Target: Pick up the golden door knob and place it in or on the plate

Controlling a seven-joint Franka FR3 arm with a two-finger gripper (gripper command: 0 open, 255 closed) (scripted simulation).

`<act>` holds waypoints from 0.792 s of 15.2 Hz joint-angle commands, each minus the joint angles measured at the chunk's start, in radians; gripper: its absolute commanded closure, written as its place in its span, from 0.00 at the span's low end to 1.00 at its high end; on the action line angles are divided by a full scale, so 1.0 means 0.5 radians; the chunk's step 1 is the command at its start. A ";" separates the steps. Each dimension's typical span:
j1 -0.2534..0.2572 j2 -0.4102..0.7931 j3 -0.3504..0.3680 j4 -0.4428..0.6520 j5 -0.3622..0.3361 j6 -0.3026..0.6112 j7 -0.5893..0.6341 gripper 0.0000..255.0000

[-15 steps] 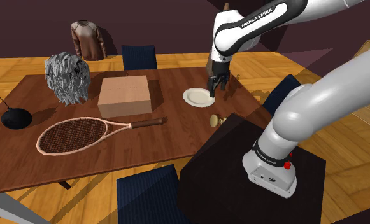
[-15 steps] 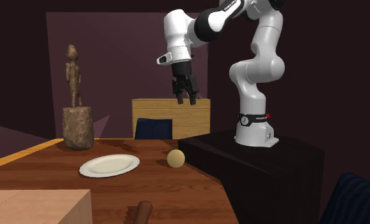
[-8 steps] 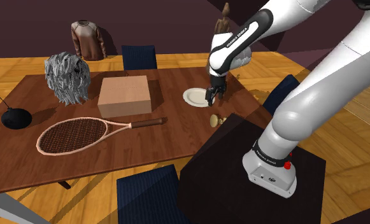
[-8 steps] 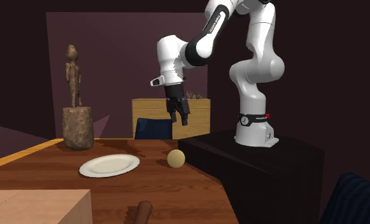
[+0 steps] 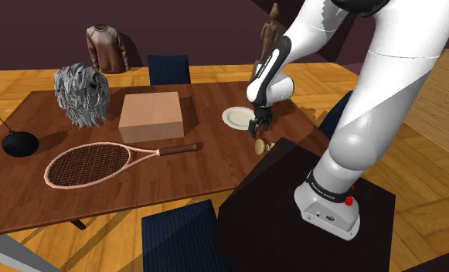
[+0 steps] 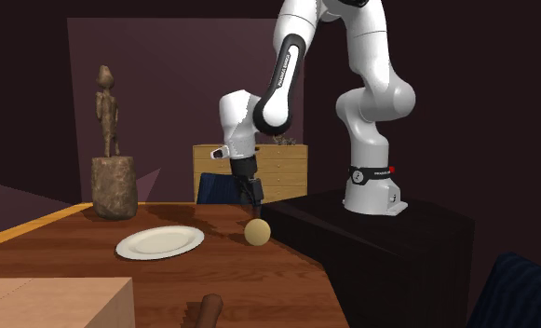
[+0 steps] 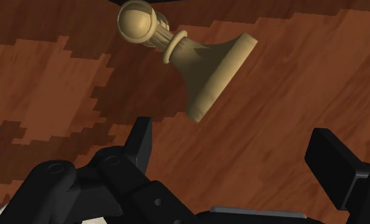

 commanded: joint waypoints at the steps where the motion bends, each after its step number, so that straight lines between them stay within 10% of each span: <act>1: -0.029 0.099 0.023 0.007 0.063 0.091 -0.058 0.00; 12: -0.111 0.319 0.136 0.027 0.210 0.286 -0.164 0.00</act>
